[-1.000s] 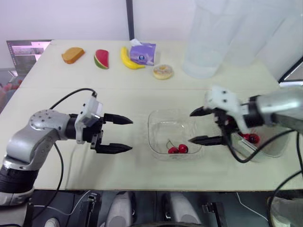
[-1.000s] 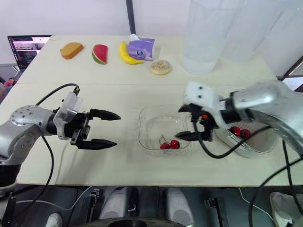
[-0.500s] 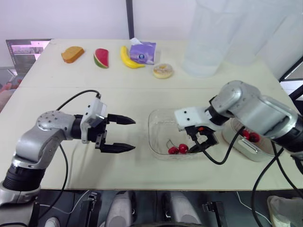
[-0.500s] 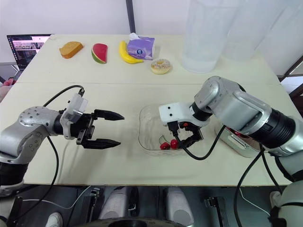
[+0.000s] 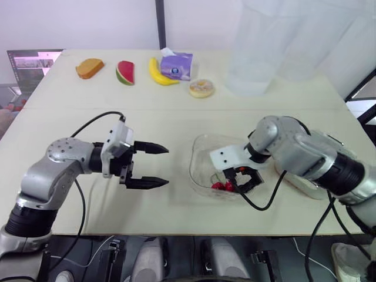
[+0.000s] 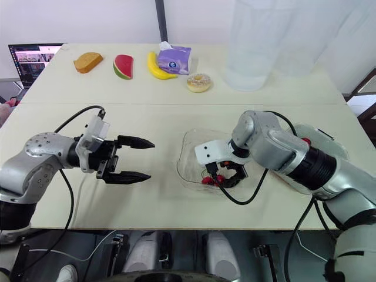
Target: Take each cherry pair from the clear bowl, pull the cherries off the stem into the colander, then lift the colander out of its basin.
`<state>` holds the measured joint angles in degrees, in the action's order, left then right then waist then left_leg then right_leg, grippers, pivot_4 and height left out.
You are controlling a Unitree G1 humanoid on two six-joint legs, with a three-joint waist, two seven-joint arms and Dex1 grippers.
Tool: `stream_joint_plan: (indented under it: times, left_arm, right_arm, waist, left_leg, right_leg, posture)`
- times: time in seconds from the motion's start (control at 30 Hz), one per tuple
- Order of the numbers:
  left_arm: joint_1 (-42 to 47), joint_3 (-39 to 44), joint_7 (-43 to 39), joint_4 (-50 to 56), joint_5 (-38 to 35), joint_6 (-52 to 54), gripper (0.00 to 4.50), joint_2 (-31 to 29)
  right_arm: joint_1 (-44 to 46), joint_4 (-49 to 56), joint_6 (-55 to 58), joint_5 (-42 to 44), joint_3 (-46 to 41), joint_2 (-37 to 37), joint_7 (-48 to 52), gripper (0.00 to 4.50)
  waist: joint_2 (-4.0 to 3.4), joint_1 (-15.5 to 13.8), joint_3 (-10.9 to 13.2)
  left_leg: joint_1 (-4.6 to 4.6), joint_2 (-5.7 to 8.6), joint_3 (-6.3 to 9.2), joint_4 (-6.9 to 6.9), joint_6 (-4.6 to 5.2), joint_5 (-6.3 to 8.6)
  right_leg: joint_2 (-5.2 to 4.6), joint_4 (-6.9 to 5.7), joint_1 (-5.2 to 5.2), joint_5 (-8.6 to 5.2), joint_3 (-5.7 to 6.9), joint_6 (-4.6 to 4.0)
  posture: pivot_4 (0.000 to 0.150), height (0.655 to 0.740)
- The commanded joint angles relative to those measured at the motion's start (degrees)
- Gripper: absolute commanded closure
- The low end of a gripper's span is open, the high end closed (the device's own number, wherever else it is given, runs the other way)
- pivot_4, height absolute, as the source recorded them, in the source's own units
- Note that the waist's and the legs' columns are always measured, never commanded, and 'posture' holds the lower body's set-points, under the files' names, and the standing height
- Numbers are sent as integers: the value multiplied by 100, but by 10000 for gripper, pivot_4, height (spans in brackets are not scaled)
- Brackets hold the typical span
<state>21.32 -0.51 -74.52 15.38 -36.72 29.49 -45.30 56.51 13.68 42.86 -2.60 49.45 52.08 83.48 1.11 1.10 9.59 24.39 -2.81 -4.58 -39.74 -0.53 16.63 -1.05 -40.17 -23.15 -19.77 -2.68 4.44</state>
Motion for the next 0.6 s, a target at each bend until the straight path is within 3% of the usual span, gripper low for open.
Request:
stream_joint_plan:
  times: [0.03,0.07,0.23,0.27,0.33,0.6]
  left_arm:
    - [124,79,45,103,-28,-19,0,-20]
    - [128,83,53,105,-33,-12,0,-19]
    - [147,77,59,78,-22,-14,0,-28]
    - [153,76,58,71,-19,-13,0,-28]
    - [176,67,62,54,-14,-7,0,-21]
    - [267,8,64,-56,42,-40,0,25]
  right_arm:
    - [-19,-1,-86,-213,-65,-94,113,5875]
    - [-28,-22,-108,-256,-78,-126,130,7949]
    - [-68,-107,-153,-391,-165,-255,218,33011]
    - [-70,-128,-164,-411,-181,-278,227,35474]
    - [-72,-169,-194,-443,-213,-311,249,37275]
    - [147,-369,-237,-473,-518,-515,261,37304]
  waist:
    - [0,0,0]
    - [0,3,0]
    - [0,4,0]
    - [0,4,0]
    - [0,4,0]
    - [0,2,0]
  left_leg:
    - [0,0,0,0,0,0]
    - [0,0,0,-3,0,0]
    - [0,0,0,-6,0,0]
    - [0,0,0,-7,0,0]
    - [0,0,0,-8,1,0]
    - [0,0,0,-13,1,0]
  right_leg:
    - [0,0,0,0,0,0]
    - [0,0,2,0,0,0]
    - [1,-2,2,0,0,0]
    - [1,-2,2,0,1,0]
    - [1,-2,3,0,0,0]
    - [1,-5,4,0,1,0]
  posture:
    - [1500,7400]
    - [1500,7400]
    - [1500,7400]
    - [1500,7400]
    - [1500,7400]
    - [1500,7400]
